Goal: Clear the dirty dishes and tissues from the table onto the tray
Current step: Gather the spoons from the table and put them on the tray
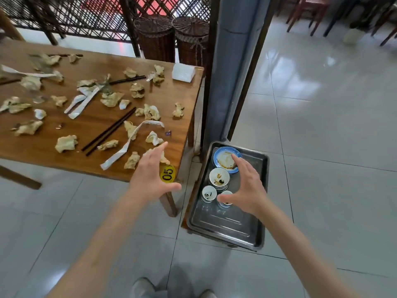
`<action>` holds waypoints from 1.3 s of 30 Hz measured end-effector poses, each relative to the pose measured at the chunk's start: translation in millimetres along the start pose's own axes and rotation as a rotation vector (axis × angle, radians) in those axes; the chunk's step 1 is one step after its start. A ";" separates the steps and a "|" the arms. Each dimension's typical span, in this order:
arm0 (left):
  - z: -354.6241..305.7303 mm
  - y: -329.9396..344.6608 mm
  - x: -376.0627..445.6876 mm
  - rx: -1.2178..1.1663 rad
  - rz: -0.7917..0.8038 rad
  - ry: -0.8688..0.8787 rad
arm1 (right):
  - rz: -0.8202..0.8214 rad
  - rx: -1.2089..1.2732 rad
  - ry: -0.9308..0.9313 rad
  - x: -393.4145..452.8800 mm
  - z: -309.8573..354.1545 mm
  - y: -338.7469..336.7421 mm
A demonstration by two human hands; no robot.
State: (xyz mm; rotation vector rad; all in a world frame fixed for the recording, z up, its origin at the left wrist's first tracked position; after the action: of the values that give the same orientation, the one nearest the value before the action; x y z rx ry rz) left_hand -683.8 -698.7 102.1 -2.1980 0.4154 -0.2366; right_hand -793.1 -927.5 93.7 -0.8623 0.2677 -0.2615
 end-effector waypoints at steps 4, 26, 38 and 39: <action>27.3 -62.0 -25.1 -0.024 -0.070 -0.079 | 0.040 -0.004 -0.071 -3.6 51.8 1.7; 256.1 -296.6 -28.8 -0.087 -0.280 -0.370 | 0.174 -0.066 -0.224 88.0 319.7 179.5; 391.8 -393.0 113.6 -0.030 -0.372 -0.389 | 0.211 -0.049 -0.280 242.4 454.3 272.2; 403.8 -400.3 127.0 -0.039 -0.380 -0.399 | 0.220 -0.039 -0.280 257.3 465.7 280.0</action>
State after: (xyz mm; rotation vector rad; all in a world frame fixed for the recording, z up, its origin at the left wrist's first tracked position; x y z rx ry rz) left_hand -355.8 -222.9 176.1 -2.2794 -0.2224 0.0114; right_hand -363.8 -508.5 134.3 -0.8883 0.1052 0.0702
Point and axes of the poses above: each hand's wrist, its own x-axis towards the middle knuckle, its own y-axis out of the palm, z = x × y, the point moved 1 cm from there along x, towards the middle knuckle, and after that the axes turned 4 degrees about -z, right-handed, at the moved point
